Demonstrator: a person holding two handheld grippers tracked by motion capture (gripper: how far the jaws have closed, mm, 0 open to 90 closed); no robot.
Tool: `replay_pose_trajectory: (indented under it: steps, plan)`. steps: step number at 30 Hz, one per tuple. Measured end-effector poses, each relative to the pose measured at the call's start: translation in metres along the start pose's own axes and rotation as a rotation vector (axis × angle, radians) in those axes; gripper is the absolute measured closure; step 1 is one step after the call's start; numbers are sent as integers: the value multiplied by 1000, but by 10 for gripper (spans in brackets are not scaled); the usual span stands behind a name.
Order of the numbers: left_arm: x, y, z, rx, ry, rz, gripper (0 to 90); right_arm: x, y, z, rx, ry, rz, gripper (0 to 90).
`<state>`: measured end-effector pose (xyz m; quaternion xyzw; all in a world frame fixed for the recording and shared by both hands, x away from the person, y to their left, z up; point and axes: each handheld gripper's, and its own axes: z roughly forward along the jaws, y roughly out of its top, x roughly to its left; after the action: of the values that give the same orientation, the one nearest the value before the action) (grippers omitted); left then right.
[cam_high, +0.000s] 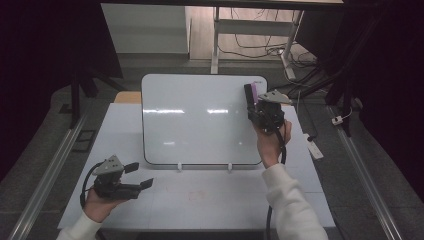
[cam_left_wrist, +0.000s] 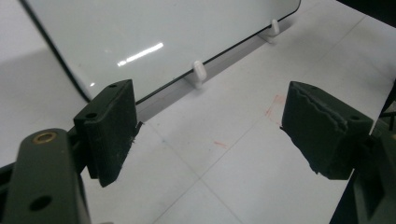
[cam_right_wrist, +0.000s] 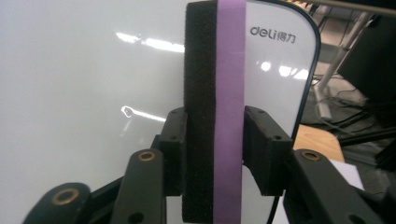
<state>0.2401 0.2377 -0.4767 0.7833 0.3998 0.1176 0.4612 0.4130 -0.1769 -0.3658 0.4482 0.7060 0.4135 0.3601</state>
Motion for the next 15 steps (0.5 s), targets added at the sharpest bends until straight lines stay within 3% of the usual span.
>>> replay_pose_trajectory:
  steps: [3, 5, 8, 11, 15]
  plan:
    - [2, -5, -2, -6, 5, -13, 196, 0, -2, 3, -9, 2, -7, 504]
    - [2, -7, -3, -6, 13, -13, 196, -4, -8, -6, -61, 53, 21, 468]
    - [4, -10, -3, -6, 25, -17, 196, -14, -25, -28, -122, 147, 25, 444]
    - [7, -13, 0, 5, 30, -28, 196, -24, -51, -48, -129, 238, 12, 433]
    - [11, -15, 4, 19, 36, -38, 194, -33, -89, -64, -85, 330, -32, 411]
